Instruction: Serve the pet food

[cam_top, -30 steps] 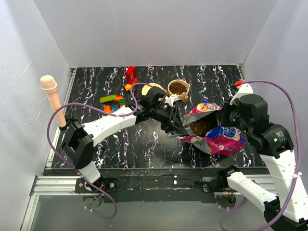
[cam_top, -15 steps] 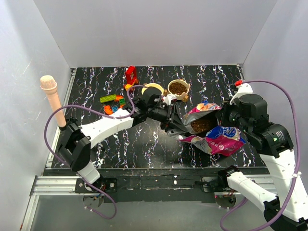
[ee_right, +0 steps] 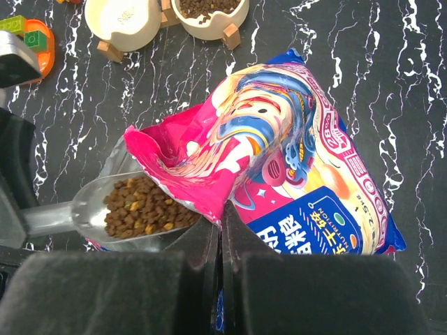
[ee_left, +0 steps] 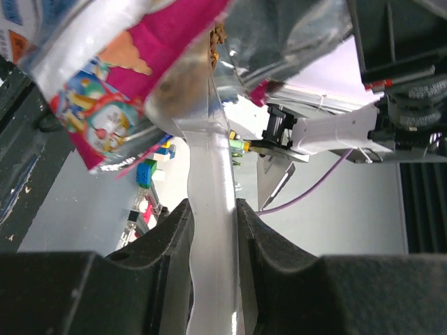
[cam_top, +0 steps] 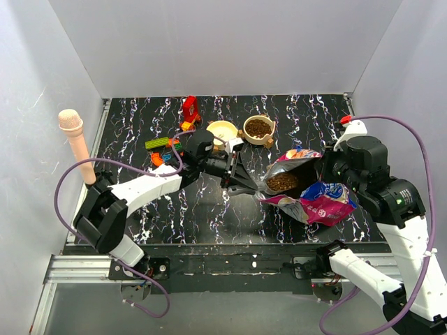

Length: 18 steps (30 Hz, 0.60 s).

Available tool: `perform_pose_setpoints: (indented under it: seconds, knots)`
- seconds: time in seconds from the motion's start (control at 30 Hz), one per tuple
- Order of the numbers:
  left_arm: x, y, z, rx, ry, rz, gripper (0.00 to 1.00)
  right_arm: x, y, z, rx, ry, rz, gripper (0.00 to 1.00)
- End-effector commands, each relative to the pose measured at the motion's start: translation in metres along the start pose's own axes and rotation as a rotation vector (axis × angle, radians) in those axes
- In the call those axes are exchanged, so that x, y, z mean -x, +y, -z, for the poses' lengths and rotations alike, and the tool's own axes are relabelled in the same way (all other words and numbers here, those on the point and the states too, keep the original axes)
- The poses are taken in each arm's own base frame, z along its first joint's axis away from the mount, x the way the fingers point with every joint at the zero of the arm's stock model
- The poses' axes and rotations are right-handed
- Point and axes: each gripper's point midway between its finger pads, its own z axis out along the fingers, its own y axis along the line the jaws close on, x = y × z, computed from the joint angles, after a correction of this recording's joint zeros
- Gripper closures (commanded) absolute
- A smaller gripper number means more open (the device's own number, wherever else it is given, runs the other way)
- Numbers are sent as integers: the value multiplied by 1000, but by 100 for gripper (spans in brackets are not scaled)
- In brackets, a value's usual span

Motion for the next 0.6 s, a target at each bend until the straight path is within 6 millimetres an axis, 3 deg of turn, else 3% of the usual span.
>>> perform_pose_setpoints:
  seconds: [0.0, 0.1, 0.17, 0.23, 0.3, 0.4, 0.57]
  knots:
    - [2, -37, 12, -99, -57, -237, 100, 59, 9, 24, 49, -240, -37, 99]
    - [22, -37, -14, -191, -12, -190, 100, 64, 15, 22, 71, -241, -45, 99]
    - [8, -56, 3, -233, -54, -259, 100, 68, 15, 22, 66, -239, -34, 99]
    - [8, -40, 12, -106, -84, -277, 100, 70, 13, 21, 56, -249, -34, 99]
    - [16, -25, 5, -74, -48, -212, 100, 67, 16, 20, 69, -244, -35, 99]
    - [17, -47, 3, -156, -54, -224, 100, 64, 16, 21, 76, -236, -49, 99]
    - [-6, -36, 14, -78, -11, -275, 100, 62, 14, 20, 66, -242, -62, 99]
